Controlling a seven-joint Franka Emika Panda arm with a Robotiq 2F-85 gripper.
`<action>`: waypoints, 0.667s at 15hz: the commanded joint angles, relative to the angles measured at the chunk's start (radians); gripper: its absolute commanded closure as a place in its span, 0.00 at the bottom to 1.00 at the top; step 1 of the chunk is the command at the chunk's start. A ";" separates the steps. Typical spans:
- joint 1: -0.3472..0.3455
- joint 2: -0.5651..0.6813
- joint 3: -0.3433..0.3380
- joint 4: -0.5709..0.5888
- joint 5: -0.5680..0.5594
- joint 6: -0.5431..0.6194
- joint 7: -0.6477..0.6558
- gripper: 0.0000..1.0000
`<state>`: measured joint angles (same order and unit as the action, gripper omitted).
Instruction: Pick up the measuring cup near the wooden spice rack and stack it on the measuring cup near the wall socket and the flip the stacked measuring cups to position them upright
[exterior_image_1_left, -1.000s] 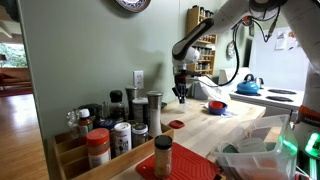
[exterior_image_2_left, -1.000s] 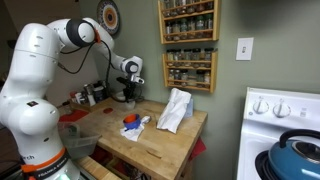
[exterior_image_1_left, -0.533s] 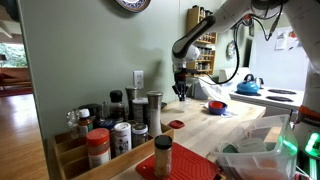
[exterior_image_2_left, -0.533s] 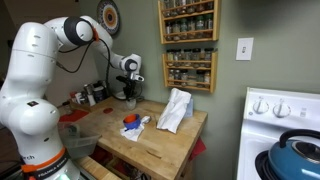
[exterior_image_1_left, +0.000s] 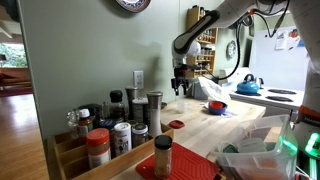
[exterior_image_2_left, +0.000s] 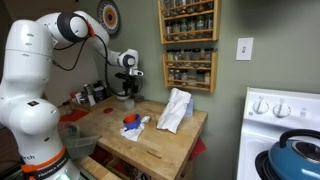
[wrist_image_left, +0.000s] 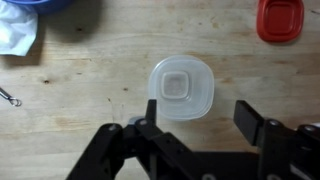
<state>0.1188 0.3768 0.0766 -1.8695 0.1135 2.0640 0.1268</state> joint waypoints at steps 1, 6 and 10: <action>0.010 -0.081 -0.008 -0.062 -0.035 0.055 0.039 0.00; 0.008 -0.167 -0.010 -0.081 -0.095 0.054 0.042 0.00; -0.002 -0.154 0.000 -0.036 -0.088 0.028 0.023 0.00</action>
<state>0.1187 0.2225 0.0743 -1.9075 0.0265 2.0943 0.1496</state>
